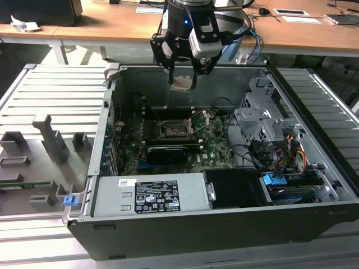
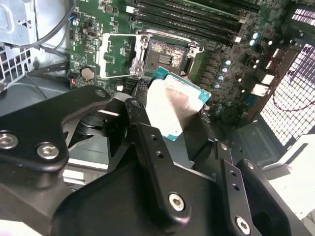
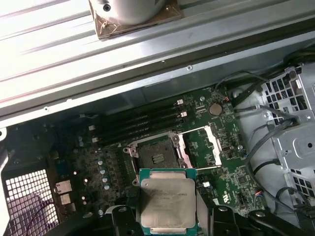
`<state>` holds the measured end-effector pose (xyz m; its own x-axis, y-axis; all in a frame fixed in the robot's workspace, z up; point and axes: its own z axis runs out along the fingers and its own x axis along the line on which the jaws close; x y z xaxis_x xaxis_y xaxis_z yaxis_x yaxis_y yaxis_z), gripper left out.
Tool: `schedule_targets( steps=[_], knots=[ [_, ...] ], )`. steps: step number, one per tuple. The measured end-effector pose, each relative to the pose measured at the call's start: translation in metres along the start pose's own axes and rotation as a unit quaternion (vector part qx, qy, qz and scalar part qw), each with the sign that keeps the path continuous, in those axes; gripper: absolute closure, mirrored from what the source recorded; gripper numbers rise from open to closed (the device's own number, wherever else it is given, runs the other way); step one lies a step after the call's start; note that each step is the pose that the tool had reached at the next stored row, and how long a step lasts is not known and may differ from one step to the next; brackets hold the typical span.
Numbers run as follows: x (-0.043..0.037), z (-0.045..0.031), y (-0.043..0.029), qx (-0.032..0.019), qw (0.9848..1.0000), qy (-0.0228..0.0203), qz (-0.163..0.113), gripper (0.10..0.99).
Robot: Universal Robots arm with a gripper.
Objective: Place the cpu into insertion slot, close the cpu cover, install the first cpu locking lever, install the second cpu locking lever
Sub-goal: 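Place the cpu into insertion slot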
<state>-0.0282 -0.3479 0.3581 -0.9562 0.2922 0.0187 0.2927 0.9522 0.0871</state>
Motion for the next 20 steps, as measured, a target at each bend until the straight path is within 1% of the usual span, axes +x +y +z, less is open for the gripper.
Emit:
schedule_targets(
  steps=[5,8,10,13,15,20],
  knots=[
    [0.0000,0.0014,-0.0001,-0.0004,0.9994,-0.0026,0.033,0.549],
    [-0.0001,0.0024,-0.0002,-0.0007,0.9987,-0.0042,0.051,0.549],
    [-0.0001,0.0031,-0.0002,-0.0009,0.9979,-0.0054,0.064,0.549],
    [-0.0001,0.0049,-0.0004,-0.0016,0.9951,-0.0083,0.098,0.549],
    [-0.0001,0.0056,-0.0005,-0.0018,0.9940,-0.0093,0.109,0.549],
    [-0.0001,0.0077,-0.0007,-0.0023,0.9899,-0.0119,0.141,0.549]
  ],
)
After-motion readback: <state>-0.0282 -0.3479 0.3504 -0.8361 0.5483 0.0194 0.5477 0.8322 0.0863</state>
